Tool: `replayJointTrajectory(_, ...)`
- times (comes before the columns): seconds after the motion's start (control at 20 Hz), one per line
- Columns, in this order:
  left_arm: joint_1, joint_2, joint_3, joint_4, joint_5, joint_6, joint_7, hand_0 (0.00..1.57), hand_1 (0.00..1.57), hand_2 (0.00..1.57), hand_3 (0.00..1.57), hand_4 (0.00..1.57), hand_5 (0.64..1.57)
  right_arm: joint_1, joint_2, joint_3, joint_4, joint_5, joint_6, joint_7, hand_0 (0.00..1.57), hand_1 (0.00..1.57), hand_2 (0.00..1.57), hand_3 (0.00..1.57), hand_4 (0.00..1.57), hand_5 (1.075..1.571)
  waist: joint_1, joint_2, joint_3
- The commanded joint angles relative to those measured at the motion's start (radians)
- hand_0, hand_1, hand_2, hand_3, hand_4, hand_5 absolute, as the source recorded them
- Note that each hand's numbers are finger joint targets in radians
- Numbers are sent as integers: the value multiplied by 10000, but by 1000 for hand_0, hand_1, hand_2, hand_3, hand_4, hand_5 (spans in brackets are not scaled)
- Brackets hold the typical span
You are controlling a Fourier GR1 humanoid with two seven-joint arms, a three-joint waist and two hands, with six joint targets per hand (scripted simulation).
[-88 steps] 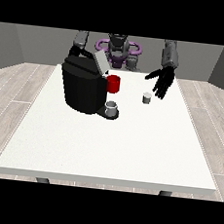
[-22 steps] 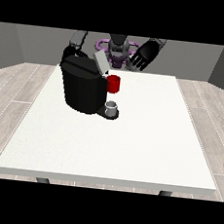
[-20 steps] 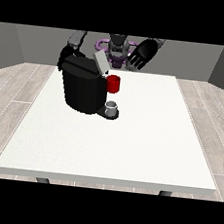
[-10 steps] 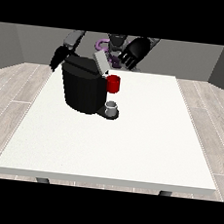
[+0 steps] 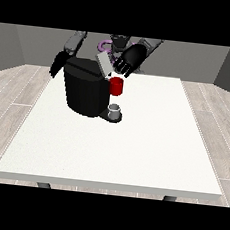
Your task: Insert the coffee pod into the coffee machine and close the lid
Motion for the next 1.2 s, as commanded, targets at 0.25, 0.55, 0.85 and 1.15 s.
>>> replayJointTrajectory(0.25, 318, 49, 6, 318, -88, 120, -527, 1239, 1239, 1286, 1222, 429, 1571, 21, -325, -165, -146, -77, 173, 94, 0, 0, 0, 0, 33, 1571, -61, 122, -2)
replayJointTrajectory(0.55, -130, 55, 75, 585, -190, 214, -386, 1193, 1193, 1234, 1191, 434, 1571, -288, 225, 241, -359, 181, -245, 385, 0, 0, 0, 0, 165, 1571, -290, 292, -2)
replayJointTrajectory(0.85, -432, -5, 37, 448, -290, 270, -172, 1204, 1204, 1255, 1198, 411, 1571, -368, -296, -276, 102, -320, 353, -149, 0, 0, 0, 0, 0, 1571, -249, 430, 3)
replayJointTrajectory(1.15, -759, 245, 257, 520, -224, 442, -506, 1207, 1207, 1244, 1206, 356, 1571, -810, -236, -253, 24, -28, -96, 96, 0, 0, 0, 0, 0, 1571, -215, 834, 0)
